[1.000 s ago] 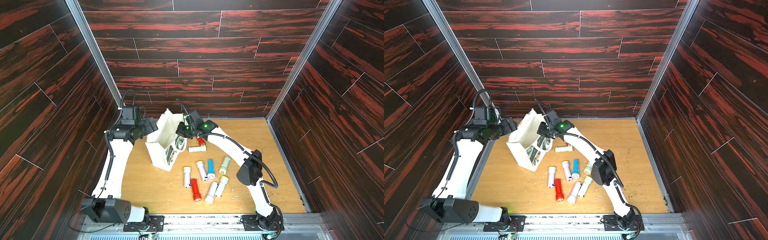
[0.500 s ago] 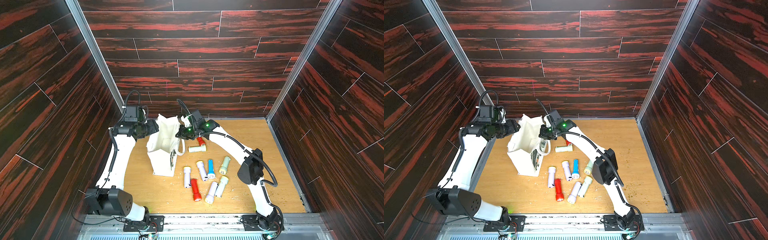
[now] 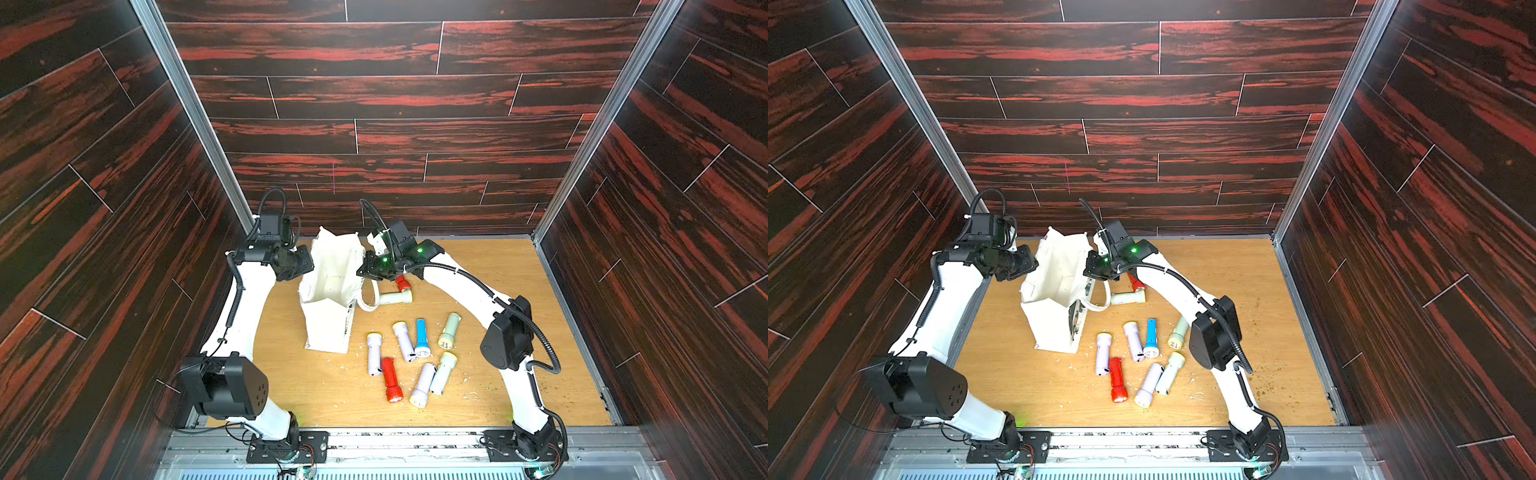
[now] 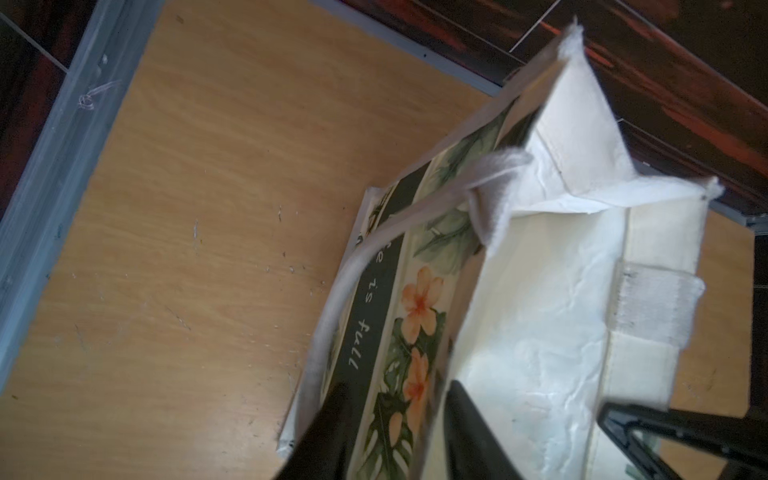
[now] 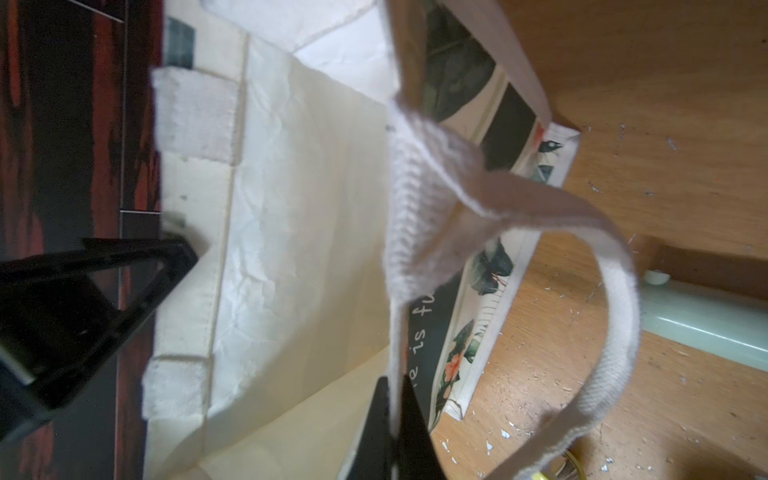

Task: Put the flashlights into the tote bags
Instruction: Adjust the canvas bag at the center of the board.

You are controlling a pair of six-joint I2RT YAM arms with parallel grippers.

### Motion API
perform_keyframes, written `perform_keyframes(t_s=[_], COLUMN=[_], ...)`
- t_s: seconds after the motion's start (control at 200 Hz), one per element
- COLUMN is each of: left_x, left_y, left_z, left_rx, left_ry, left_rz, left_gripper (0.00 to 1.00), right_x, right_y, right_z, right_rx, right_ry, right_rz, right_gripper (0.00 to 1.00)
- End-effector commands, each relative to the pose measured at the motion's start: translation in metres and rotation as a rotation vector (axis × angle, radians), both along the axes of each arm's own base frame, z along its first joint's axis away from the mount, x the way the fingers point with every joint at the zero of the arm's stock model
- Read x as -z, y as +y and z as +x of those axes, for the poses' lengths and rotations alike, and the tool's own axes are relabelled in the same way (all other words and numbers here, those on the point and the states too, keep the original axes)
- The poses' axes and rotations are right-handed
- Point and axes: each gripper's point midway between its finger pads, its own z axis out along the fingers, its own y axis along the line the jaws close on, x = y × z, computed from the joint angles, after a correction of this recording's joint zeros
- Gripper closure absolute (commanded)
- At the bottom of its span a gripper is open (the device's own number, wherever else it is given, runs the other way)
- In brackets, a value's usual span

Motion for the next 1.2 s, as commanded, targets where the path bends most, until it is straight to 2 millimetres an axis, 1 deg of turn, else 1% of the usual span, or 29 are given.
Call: perform_keyframes(t_s=[0.0,0.13,0.205,0.276,0.356,0.441,0.546,0.646,0.676,0.721,0.757,0.772,0.777,0.782,0.852,0.892,0.922,0.982,1.042,1.102,1.197], left_x=[0.003,0.009,0.012,0.014,0.011,0.002,-0.009,-0.018,-0.020,-0.021,-0.020,-0.020,-0.019,-0.019,-0.015,-0.014,-0.013,-0.014,-0.016,-0.014,-0.017], left_y=[0.003,0.001,0.000,0.000,0.001,0.004,0.006,0.000,-0.003,-0.006,-0.007,-0.007,-0.007,-0.007,-0.007,-0.007,-0.008,-0.009,-0.009,-0.010,-0.015], left_z=[-0.001,0.002,0.004,0.005,0.006,0.007,0.008,0.009,0.008,0.009,0.008,0.008,0.008,0.008,0.006,0.005,0.004,0.003,0.003,0.000,0.000], left_rx=[0.005,0.014,0.020,0.019,0.021,0.015,0.006,0.030,0.040,0.048,0.051,0.052,0.052,0.052,0.056,0.060,0.062,0.066,0.065,0.063,0.081], left_ry=[0.020,0.035,0.039,0.042,0.031,0.005,-0.034,-0.079,-0.089,-0.098,-0.099,-0.099,-0.099,-0.100,-0.092,-0.091,-0.093,-0.105,-0.118,-0.118,-0.154], left_rz=[0.012,0.004,0.000,0.000,0.005,0.021,0.032,0.004,-0.010,-0.024,-0.027,-0.027,-0.027,-0.027,-0.027,-0.035,-0.043,-0.058,-0.080,-0.110,-0.189], left_gripper=[0.66,0.74,0.83,0.89,0.94,1.00,1.00,1.00,1.00,1.00,1.00,1.00,1.00,1.00,1.00,1.00,1.00,1.00,1.00,1.00,1.00], right_x=[-0.021,-0.018,-0.018,-0.016,-0.014,-0.016,-0.021,-0.028,-0.031,-0.038,-0.045,-0.049,-0.049,-0.051,-0.063,-0.066,-0.068,-0.062,-0.047,-0.026,0.011], right_y=[-0.004,-0.006,-0.005,-0.004,-0.005,-0.005,0.001,0.005,0.004,-0.001,-0.006,-0.010,-0.010,-0.013,-0.032,-0.046,-0.057,-0.081,-0.102,-0.124,-0.158], right_z=[-0.010,-0.010,-0.011,-0.012,-0.012,-0.013,-0.021,-0.032,-0.033,-0.036,-0.037,-0.038,-0.038,-0.038,-0.044,-0.048,-0.052,-0.064,-0.077,-0.090,-0.109], right_rx=[-0.020,-0.015,-0.016,-0.018,-0.016,-0.016,-0.033,-0.049,-0.047,-0.043,-0.038,-0.033,-0.033,-0.031,-0.009,0.011,0.027,0.057,0.077,0.103,0.158], right_ry=[-0.009,-0.008,-0.006,-0.001,0.001,-0.012,-0.049,-0.105,-0.131,-0.178,-0.218,-0.242,-0.242,-0.256,-0.339,-0.381,-0.410,-0.434,-0.425,-0.385,-0.288], right_rz=[0.028,0.022,0.025,0.029,0.026,0.027,0.036,0.037,0.031,0.020,0.018,0.016,0.016,0.014,0.006,-0.010,-0.019,-0.040,-0.073,-0.120,-0.218], right_gripper=[1.00,1.00,1.00,1.00,1.00,1.00,1.00,1.00,0.95,0.84,0.74,0.67,0.67,0.63,0.36,0.24,0.18,0.17,0.17,0.18,0.25])
